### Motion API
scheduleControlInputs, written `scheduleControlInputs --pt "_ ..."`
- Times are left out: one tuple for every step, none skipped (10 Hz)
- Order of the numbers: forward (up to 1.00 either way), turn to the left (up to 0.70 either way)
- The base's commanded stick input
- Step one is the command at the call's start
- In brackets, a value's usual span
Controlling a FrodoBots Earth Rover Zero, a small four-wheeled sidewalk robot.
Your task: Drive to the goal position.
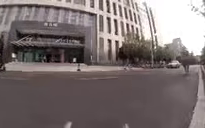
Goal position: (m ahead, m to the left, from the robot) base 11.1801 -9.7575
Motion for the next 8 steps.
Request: scheduleControlInputs --pt "-1.00 0.40" --pt "-1.00 0.40" --pt "-1.00 0.40" --pt "-1.00 0.40" --pt "-1.00 0.40" --pt "-0.93 0.44" --pt "-0.02 0.98" --pt "0.00 0.91"
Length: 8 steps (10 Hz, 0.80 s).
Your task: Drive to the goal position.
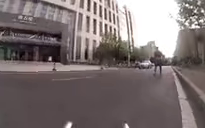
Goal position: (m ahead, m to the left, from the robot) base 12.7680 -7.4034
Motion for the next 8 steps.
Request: scheduleControlInputs --pt "0.12 -0.03" --pt "0.97 -0.39" --pt "0.99 -0.39" --pt "0.99 -0.39" --pt "0.99 -0.39" --pt "0.99 -0.39" --pt "0.99 -0.17" --pt "0.99 0.00"
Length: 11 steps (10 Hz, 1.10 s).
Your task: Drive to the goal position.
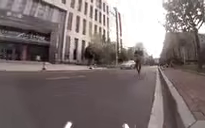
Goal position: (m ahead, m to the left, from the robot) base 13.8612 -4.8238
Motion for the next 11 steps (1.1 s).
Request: scheduleControlInputs --pt "0.99 0.00" --pt "0.99 -0.25" --pt "0.99 -0.39" --pt "0.98 -0.39" --pt "0.97 -0.39" --pt "0.97 -0.38" --pt "0.97 -0.38" --pt "0.96 -0.38" --pt "0.96 -0.38" --pt "0.96 -0.38" --pt "0.96 -0.38"
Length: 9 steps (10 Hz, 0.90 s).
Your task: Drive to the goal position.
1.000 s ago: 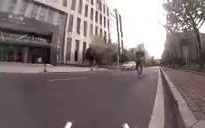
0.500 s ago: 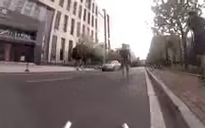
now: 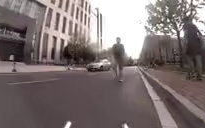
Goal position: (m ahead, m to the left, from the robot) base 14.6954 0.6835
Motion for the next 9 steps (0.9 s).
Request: scheduleControlInputs --pt "0.95 -0.38" --pt "0.95 -0.38" --pt "0.95 -0.38" --pt "0.95 -0.38" --pt "0.95 -0.38" --pt "0.95 -0.38" --pt "0.95 -0.38" --pt "0.95 -0.38" --pt "0.95 -0.38"
